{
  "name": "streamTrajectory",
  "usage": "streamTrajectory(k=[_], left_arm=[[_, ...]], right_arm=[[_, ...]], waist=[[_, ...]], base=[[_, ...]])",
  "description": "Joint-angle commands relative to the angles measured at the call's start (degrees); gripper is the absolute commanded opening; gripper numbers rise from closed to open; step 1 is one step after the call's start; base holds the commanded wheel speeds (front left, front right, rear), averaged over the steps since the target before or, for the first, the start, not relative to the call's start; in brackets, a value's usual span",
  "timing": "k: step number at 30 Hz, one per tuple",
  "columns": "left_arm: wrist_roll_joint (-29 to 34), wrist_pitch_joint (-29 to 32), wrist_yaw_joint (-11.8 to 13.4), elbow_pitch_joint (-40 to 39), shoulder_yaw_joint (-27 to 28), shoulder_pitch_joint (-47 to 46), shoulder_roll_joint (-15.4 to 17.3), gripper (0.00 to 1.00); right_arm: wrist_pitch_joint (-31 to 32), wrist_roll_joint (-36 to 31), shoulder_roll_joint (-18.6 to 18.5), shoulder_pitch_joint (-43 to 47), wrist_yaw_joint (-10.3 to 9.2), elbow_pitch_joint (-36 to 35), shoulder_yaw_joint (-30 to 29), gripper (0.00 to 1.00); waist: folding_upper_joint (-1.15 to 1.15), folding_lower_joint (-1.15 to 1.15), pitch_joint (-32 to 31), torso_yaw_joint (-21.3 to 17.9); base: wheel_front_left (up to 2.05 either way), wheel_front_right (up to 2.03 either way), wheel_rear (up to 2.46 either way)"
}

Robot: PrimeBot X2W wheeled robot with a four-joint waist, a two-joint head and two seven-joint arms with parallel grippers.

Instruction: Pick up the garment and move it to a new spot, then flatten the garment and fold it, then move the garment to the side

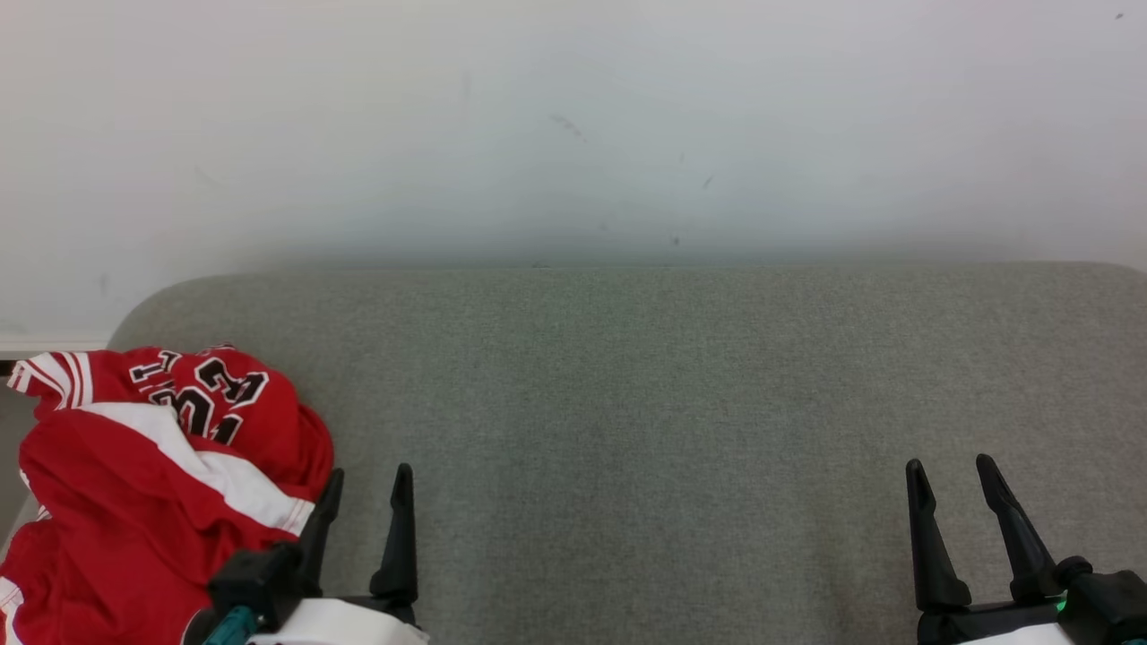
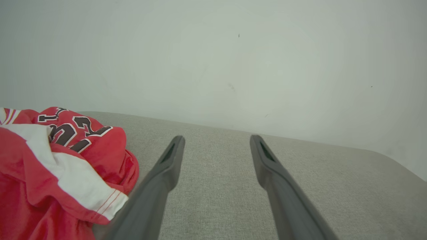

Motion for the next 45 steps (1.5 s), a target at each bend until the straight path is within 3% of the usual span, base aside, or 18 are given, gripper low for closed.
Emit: streamTrajectory(k=[1,24,45], left_arm=[[1.4,-0.5,0.1,0.0,-0.1,-0.3,0.3,1.0],[6.6,-2.9,-0.2,1.7,-0.7,-0.7,0.1,1.0],[4.6,-2.8,0.0,2.3,-0.8,-0.8,0.1,1.0]], right_arm=[[-0.4,-1.3,-0.2,0.7,-0.1,-0.5,0.1,1.0],[-2.9,-6.8,-0.3,1.2,-0.12,-1.3,0.4,1.0],[-2.8,-5.4,-0.3,1.0,-0.12,-0.5,0.0,1.0]], waist=[[0.0,0.0,0.0,0.0],[0.0,0.0,-0.5,-0.5],[0.0,0.0,-0.9,-0.1]], base=[[0.0,0.0,0.0],[0.0,0.0,0.0],[0.0,0.0,0.0]])
